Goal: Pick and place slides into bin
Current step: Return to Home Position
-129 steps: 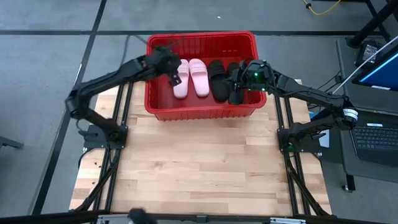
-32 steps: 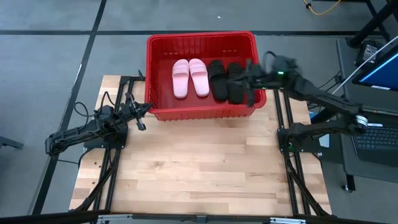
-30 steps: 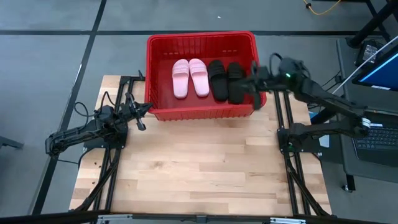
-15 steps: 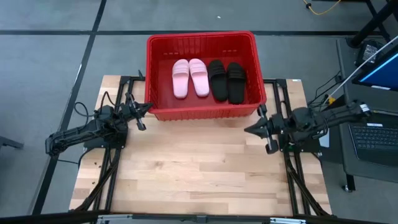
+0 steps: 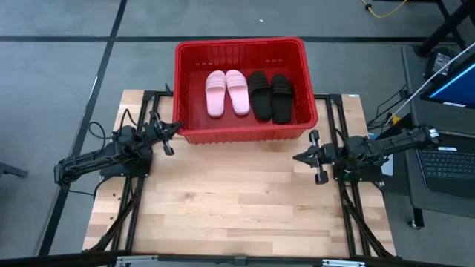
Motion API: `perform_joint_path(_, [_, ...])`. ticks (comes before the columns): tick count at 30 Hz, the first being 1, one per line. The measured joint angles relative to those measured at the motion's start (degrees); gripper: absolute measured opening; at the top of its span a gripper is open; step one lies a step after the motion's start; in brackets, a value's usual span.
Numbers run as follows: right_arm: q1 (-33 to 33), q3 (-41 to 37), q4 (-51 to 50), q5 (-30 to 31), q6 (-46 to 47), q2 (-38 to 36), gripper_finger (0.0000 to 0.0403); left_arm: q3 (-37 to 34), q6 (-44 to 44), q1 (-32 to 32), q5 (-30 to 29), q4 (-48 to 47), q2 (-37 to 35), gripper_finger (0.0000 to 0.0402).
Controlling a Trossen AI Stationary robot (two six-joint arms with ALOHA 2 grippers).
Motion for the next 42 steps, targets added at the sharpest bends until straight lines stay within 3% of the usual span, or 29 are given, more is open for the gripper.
perform_joint_path(7, [-1.46, -7.67, 2.10, -2.31, -1.09, -10.64, 0.0006, 0.00, -0.02, 0.00, 0.02, -0.01, 0.00, 0.0004])
perform_joint_path(12, [-1.46, -10.25, 1.06, -5.35, -1.89, -14.39, 0.0006, 0.00, 0.00, 0.00, 0.00, -0.01, 0.00, 0.0008])
perform_joint_path(30, [-0.39, -12.90, -2.69, -5.54, -2.61, -15.14, 0.0006, 0.00, -0.02, 0.00, 0.00, -0.03, 0.00, 0.0004])
perform_joint_path(36, [-0.39, -12.87, -5.18, -5.50, 4.55, -15.09, 0.0006, 0.00, -0.02, 0.00, 0.00, -0.03, 0.00, 0.0007])
perform_joint_path(42, [-0.39, -12.87, -5.15, -5.48, 4.86, -15.10, 0.0006, 0.00, 0.00, 0.00, 0.00, -0.03, 0.00, 0.0005])
